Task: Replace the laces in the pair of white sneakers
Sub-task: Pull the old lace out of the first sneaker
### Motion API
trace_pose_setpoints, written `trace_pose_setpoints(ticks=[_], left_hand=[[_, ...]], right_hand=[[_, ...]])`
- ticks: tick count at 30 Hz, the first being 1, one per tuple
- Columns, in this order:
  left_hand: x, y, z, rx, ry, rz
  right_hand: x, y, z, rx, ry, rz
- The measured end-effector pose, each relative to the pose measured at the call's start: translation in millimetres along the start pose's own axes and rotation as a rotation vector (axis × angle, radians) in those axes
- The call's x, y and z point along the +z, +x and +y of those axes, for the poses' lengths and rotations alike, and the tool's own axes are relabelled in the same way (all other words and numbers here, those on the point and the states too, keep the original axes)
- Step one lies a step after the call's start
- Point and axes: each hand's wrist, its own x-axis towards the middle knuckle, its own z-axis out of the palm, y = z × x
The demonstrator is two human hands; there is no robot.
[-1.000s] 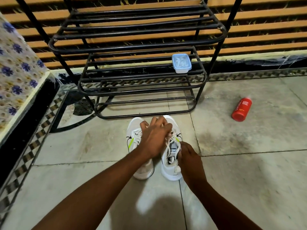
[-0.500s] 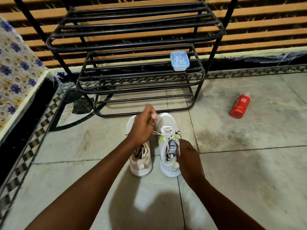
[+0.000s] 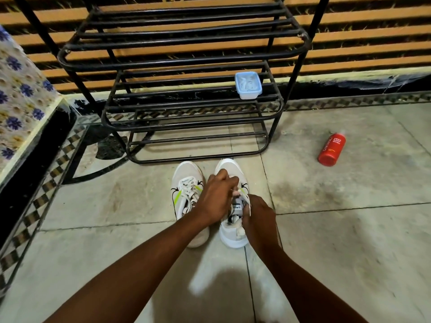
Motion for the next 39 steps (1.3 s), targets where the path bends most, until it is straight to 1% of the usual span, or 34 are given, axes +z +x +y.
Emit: trace_pose_setpoints(ticks=[2, 4, 7, 10, 12, 13, 15, 17, 18, 19, 20, 22, 23, 24, 25, 26, 28, 30, 31, 34, 37, 39], left_hand=[[3, -5, -2, -0.106, -0.169, 0.062], [2, -3, 1, -0.275, -0.305, 0.124], [3, -1, -2, -0.541, -0.65, 0.175], [6, 0, -5, -0.726, -1.028, 0.255], [3, 0, -1, -0.84, -1.215, 0.343], [0, 0, 1, -0.88, -1.299, 0.384], [-13, 5, 1, -0.901, -1.483, 0.49], [-29, 13, -8, -0.88, -1.556, 0.586], [-38, 16, -14, -0.871, -1.513, 0.594], [-44, 18, -23, -0.866, -1.412, 0.566], [-48, 16, -28, -0.849, -1.259, 0.496], [-47, 9, -36, -0.747, -0.758, 0.301], [-44, 5, -38, -0.65, -0.501, 0.213], [-42, 1, -36, -0.543, -0.316, 0.13], [-41, 0, -31, -0.443, -0.205, 0.048], [-41, -1, -23, -0.36, -0.15, -0.034], [-44, 1, -9, -0.263, -0.115, -0.226], [-48, 2, -4, -0.224, -0.117, -0.393], [-48, 3, -4, -0.206, -0.092, -0.437], [-47, 8, -6, -0.148, 0.091, -0.51], [-40, 14, -12, -0.1, 0.25, -0.523], [-33, 14, -17, -0.112, 0.302, -0.532]], right_hand=[[0, -1, -4, 0.019, -0.003, 0.001], [1, -1, -5, 0.025, -0.007, 0.002], [0, 0, -4, 0.053, -0.009, 0.01], [0, 0, -4, 0.072, 0.047, 0.004], [-1, 0, -6, 0.09, 0.08, -0.005], [-2, -1, -6, 0.105, 0.089, -0.005], [-3, -1, -3, 0.146, 0.106, 0.005], [-4, -1, 4, 0.152, 0.125, 0.012], [-5, -2, 7, 0.131, 0.123, 0.01], [-5, -2, 8, 0.111, 0.113, 0.006], [-5, -2, 8, 0.102, 0.094, -0.005], [-7, 1, 1, 0.101, 0.049, -0.041], [-8, 2, -3, 0.083, 0.025, -0.042], [-9, 2, -7, 0.038, 0.002, -0.035], [-10, 3, -9, -0.035, -0.016, -0.02], [-11, 6, -9, -0.117, -0.035, 0.0], [-12, 14, -6, -0.227, -0.05, 0.02], [-7, 23, -3, -0.269, -0.018, -0.026], [-6, 26, -3, -0.281, -0.003, -0.066], [-4, 34, -4, -0.303, -0.036, -0.193], [-4, 46, -4, -0.298, -0.133, -0.23], [-2, 47, -6, -0.299, -0.163, -0.239]])
